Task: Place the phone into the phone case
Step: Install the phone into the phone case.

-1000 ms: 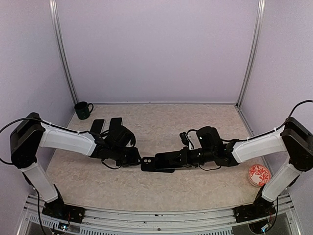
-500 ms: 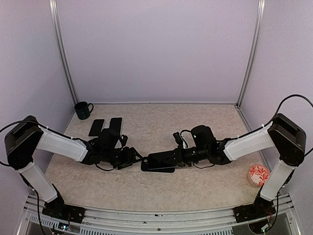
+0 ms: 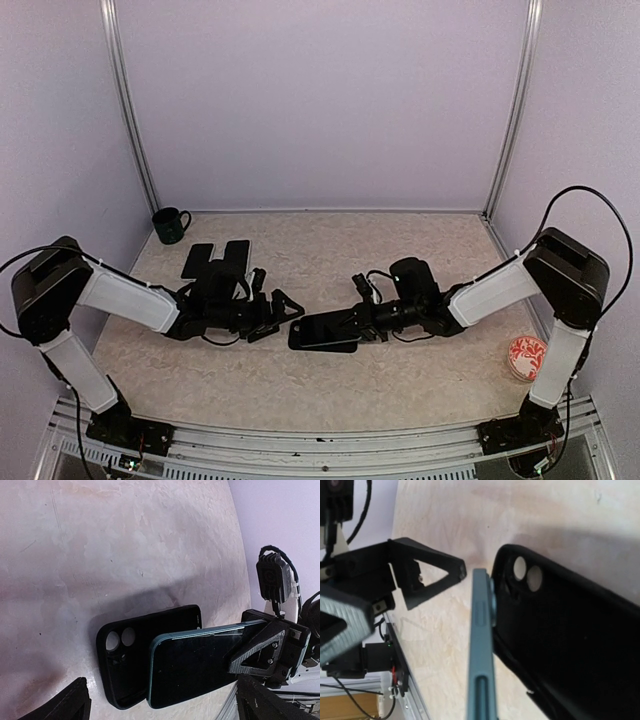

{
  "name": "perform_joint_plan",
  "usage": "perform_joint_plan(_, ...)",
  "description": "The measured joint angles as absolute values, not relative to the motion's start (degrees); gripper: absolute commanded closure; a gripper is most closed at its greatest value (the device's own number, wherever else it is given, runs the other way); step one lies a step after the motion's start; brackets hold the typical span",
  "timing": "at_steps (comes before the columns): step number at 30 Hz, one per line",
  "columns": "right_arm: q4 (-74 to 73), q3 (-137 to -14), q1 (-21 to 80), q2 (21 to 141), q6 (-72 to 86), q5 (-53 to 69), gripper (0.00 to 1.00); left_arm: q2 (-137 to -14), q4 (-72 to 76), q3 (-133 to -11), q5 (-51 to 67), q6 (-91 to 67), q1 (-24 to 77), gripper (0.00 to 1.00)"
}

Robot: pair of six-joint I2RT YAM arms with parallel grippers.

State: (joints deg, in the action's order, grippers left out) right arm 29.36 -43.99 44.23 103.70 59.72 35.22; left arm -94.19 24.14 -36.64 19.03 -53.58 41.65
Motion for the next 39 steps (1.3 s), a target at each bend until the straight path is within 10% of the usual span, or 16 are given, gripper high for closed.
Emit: perform_joint_plan(39,39.94,-45.04,41.21,113.45,65.69,43.35,1.00,-100.05,31.05,-36.25,24.27,-56.62,42.39,0.01)
